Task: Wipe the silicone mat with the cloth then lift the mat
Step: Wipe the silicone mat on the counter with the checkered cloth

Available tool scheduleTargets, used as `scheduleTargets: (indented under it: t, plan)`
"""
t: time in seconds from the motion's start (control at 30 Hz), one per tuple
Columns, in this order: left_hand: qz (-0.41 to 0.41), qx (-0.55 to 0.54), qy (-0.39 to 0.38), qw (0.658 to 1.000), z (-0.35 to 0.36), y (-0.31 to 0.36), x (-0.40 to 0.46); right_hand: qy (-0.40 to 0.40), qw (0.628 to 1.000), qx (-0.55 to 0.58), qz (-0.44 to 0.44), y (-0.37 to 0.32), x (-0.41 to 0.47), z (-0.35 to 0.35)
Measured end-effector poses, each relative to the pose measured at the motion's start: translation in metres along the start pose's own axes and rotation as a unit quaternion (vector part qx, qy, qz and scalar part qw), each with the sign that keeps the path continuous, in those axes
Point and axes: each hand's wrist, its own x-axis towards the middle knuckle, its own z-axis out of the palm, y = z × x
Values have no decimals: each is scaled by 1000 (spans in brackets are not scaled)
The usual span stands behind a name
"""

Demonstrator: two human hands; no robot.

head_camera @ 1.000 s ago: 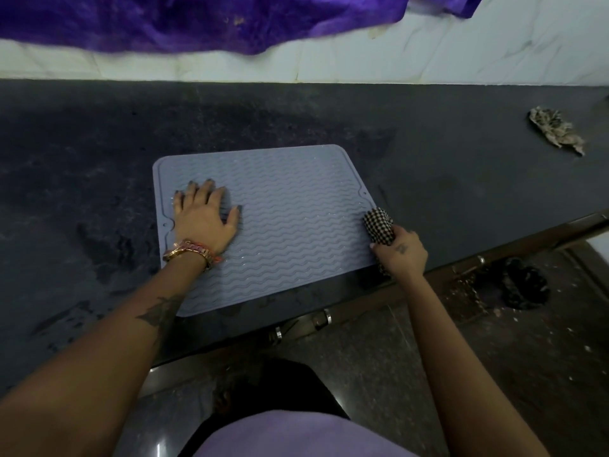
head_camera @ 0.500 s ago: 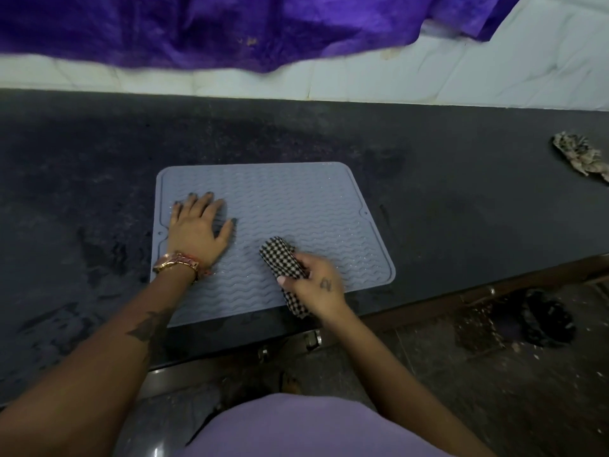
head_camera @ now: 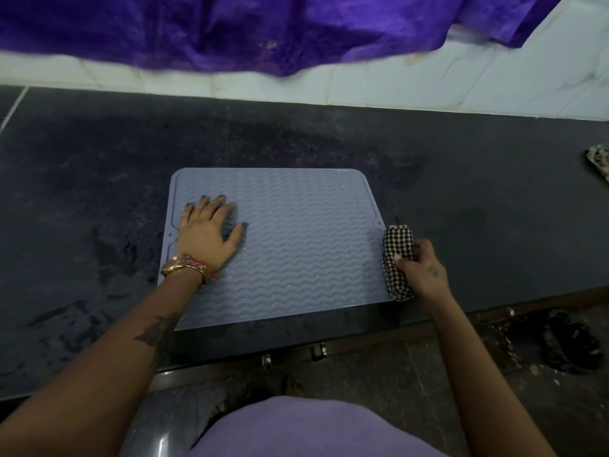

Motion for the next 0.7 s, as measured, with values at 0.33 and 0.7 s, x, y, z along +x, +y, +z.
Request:
scheduleTargets:
  t: [0.33,0.7]
  plan:
    - [-2,1,1,1000,-1,0,1,95,960,-226,-134,1,-20,25]
    - [-4,8,0,1000,-2,1,1,119,969,-131,-173,8,-10,25]
